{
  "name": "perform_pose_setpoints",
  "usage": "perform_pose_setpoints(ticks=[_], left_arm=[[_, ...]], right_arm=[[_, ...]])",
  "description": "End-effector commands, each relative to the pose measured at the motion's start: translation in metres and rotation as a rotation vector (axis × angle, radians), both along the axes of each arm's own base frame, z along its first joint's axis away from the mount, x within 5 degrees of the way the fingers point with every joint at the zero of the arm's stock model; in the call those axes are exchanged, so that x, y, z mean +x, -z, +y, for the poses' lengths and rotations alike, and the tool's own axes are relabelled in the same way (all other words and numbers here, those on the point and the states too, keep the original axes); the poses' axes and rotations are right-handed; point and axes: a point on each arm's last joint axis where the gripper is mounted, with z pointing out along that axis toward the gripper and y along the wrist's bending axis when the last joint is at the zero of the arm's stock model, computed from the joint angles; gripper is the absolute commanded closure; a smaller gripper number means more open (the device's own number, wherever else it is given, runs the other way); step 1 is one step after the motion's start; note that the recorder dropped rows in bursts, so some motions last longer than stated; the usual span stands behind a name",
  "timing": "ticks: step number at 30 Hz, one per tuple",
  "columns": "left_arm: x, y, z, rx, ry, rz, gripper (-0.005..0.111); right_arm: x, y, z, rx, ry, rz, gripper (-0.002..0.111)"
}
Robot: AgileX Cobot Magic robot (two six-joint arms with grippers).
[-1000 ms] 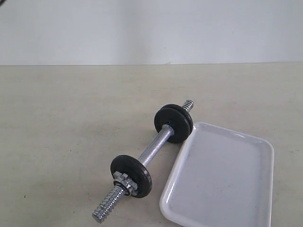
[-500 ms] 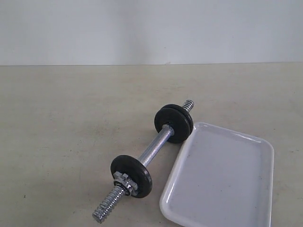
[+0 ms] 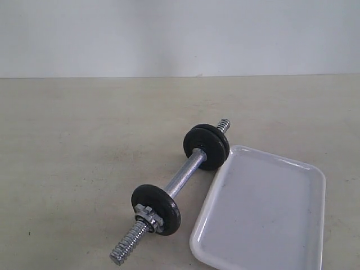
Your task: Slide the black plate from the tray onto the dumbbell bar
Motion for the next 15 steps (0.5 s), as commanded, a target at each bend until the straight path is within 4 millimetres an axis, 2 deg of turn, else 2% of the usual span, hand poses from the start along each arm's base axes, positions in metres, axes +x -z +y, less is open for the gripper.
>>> perform_pose_setpoints(ticks=[1,7,9,12,15], left_arm=[[-0.029,-0.004,0.009,-0.017,0.012,-0.064,0.102],[-0.065,0.006,0.018,-0.054,0.075,-0.109,0.102],[-0.077,0.013,0.019,-0.037,0.108,-0.132,0.102],[-0.102,0.032,0.016,0.116,0.152,-0.218,0.102],[-0.125,0.052,0.016,0.215,0.203,-0.275,0.102]], right_arm=[[-0.017,0.004,0.001,-0.064,-0.068,0.022,0.105],[-0.035,0.012,0.002,-0.105,-0.15,0.111,0.104],[-0.045,0.01,0.005,-0.098,-0.209,0.082,0.104],[-0.072,0.001,0.009,-0.088,-0.353,-0.069,0.104],[-0.117,-0.011,0.01,-0.018,-0.527,-0.254,0.104]])
